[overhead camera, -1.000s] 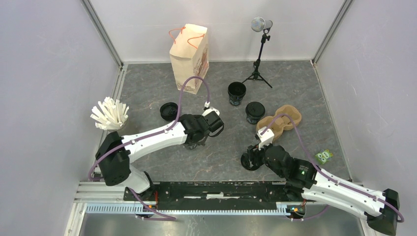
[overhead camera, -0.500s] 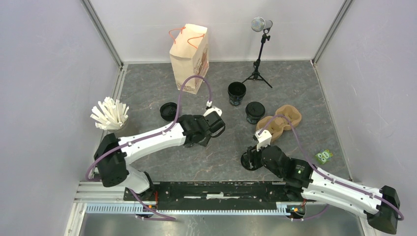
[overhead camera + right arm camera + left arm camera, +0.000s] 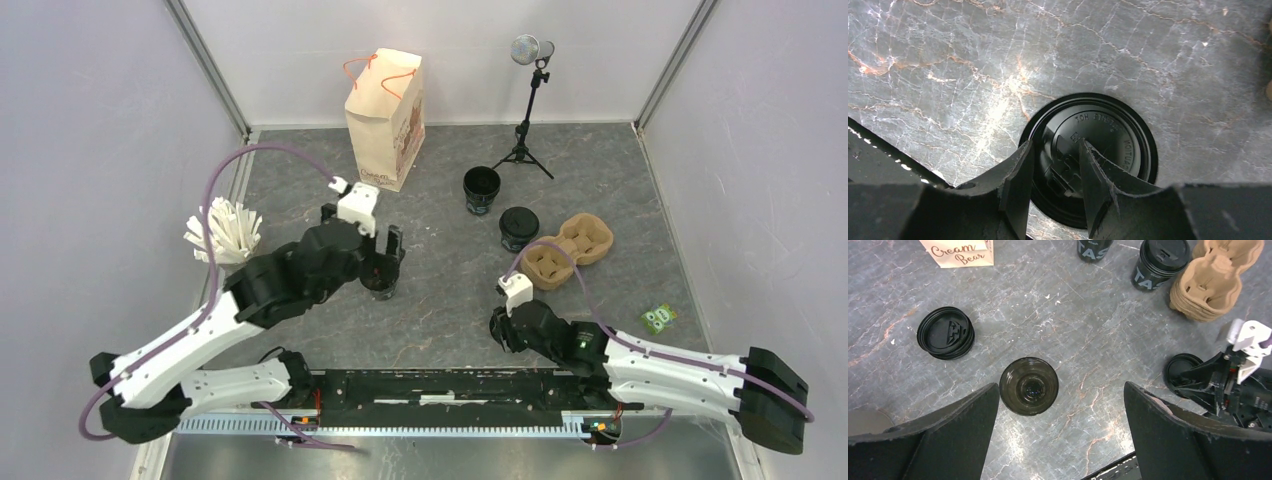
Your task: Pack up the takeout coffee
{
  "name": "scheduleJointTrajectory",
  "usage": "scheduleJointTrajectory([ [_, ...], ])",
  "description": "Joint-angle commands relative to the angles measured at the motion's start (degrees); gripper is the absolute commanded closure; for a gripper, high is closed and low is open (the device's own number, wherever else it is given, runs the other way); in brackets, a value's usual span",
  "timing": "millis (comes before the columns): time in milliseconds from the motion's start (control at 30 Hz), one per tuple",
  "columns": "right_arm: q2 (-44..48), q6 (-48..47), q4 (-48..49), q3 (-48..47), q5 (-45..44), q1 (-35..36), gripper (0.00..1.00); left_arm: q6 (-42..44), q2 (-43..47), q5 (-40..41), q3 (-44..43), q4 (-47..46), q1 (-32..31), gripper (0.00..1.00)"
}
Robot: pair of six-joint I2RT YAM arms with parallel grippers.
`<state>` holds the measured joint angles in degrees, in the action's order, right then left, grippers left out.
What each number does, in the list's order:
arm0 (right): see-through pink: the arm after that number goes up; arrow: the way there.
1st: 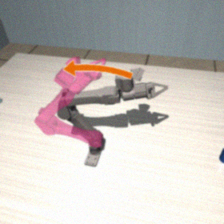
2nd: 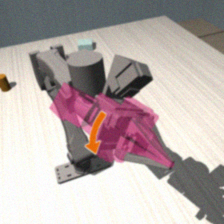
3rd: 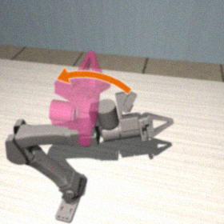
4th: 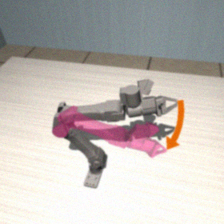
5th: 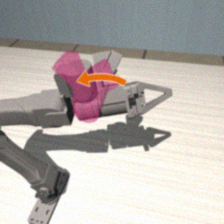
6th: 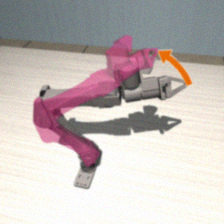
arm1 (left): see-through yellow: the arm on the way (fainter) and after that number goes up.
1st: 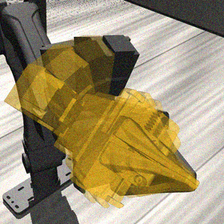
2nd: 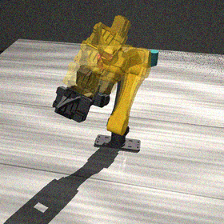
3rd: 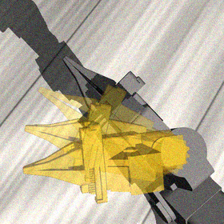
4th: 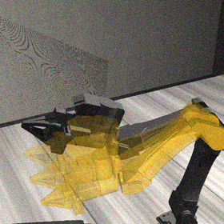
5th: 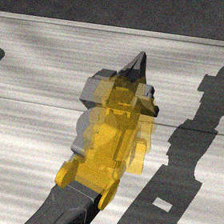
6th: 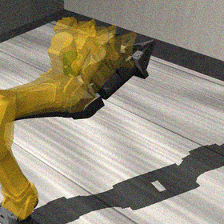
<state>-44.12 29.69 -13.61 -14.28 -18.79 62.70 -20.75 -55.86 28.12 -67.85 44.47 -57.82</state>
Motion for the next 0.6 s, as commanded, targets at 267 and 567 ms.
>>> scheduleJointTrajectory([
  [267,-5.6,2.8,-0.8,-7.8,-4.0,5.7,0.56,4.6,12.9,-2.2,15.1,-4.3,0.2,0.00],
  [567,-12.5,3.3,-1.9,-9.7,-7.4,8.5,0.60,6.6,19.5,-4.4,21.5,-7.7,0.2,0.00],
])
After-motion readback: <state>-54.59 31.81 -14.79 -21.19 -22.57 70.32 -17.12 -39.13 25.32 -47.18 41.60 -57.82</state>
